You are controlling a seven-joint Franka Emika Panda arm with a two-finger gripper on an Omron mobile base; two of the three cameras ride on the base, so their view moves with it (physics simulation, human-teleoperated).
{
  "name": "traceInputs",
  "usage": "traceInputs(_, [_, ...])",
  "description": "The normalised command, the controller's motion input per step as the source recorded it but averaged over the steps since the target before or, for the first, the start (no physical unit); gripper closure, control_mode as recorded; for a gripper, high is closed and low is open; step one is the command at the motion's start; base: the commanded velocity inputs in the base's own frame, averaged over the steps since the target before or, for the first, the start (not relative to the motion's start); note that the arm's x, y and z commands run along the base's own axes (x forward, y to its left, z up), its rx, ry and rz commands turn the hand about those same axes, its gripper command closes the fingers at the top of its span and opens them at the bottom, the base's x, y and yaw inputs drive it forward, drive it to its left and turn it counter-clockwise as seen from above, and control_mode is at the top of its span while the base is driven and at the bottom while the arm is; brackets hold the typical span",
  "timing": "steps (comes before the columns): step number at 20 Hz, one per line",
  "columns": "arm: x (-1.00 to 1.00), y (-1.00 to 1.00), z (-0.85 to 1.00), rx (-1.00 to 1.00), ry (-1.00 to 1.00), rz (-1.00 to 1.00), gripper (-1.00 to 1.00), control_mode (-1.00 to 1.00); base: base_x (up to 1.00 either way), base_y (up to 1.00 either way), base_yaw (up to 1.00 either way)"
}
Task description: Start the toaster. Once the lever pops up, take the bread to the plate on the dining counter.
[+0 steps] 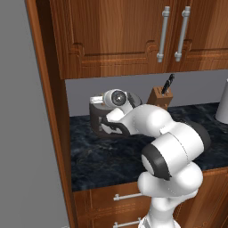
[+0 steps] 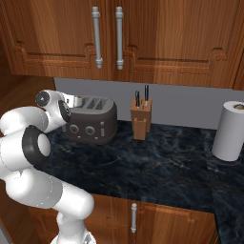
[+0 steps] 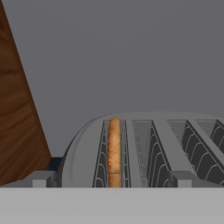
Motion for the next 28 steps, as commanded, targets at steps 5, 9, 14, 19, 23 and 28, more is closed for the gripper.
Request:
traceInputs(5, [0.00,0.00,0.00,0.00,0.00,0.00,-1.00,-1.00,0.00,0.00,0.00])
traceInputs(9, [0.00,0.00,0.00,0.00,0.00,0.00,-1.00,-1.00,0.00,0.00,0.00])
traceInputs(14, [0.00,0.00,0.00,0.00,0.00,0.00,-1.00,-1.00,0.00,0.00,0.00])
traceInputs(19, [0.00,0.00,0.00,0.00,0.00,0.00,-1.00,-1.00,0.00,0.00,0.00])
traceInputs(23, [0.00,0.00,0.00,0.00,0.00,0.00,-1.00,-1.00,0.00,0.00,0.00])
traceInputs(28, [0.00,0.00,0.00,0.00,0.00,0.00,-1.00,-1.00,0.00,0.00,0.00])
